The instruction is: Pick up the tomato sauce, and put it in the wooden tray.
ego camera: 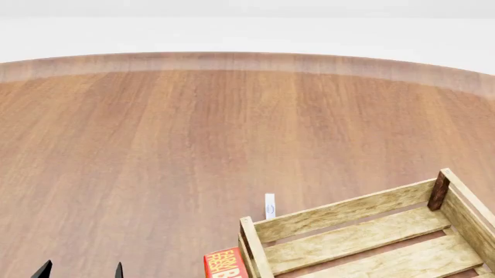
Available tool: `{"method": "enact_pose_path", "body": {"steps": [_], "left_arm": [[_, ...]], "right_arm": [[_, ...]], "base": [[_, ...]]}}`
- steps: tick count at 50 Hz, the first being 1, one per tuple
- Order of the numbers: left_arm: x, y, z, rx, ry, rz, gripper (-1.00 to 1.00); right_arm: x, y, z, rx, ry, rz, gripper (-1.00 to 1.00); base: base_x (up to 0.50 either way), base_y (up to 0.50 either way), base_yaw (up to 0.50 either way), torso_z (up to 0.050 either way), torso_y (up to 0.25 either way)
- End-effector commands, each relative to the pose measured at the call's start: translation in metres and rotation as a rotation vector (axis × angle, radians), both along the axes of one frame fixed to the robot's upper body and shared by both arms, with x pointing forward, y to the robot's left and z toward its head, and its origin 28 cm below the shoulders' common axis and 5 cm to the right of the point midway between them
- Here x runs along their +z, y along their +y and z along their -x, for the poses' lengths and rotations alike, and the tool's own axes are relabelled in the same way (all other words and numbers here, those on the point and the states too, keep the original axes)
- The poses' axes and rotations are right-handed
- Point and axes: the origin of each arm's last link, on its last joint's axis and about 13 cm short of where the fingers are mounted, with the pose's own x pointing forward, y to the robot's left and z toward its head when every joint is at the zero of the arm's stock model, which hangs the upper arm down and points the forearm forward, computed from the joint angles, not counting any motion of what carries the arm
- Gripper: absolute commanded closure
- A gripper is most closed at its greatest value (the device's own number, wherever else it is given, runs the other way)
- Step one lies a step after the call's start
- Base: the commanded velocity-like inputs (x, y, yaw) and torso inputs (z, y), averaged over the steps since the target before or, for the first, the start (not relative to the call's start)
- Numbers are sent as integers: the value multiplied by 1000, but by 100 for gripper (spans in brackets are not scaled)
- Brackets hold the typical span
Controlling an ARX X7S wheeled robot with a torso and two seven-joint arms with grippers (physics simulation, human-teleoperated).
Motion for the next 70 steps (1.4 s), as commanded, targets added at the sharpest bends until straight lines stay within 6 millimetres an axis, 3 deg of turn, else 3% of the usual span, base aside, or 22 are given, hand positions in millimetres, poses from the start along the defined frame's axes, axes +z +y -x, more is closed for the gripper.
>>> {"method": "enact_pose_path", "body": {"steps": [1,70], "left_arm": [[0,0,1,-5,-8,12,-100],[0,1,1,-1,-7,14,-100]], "right_arm": [[-7,0,-4,-8,25,-3,-100],[-30,-4,-22,-56,136,-54,-100]], "base": [[0,0,0,0,0],[0,0,0,0,0]]}}
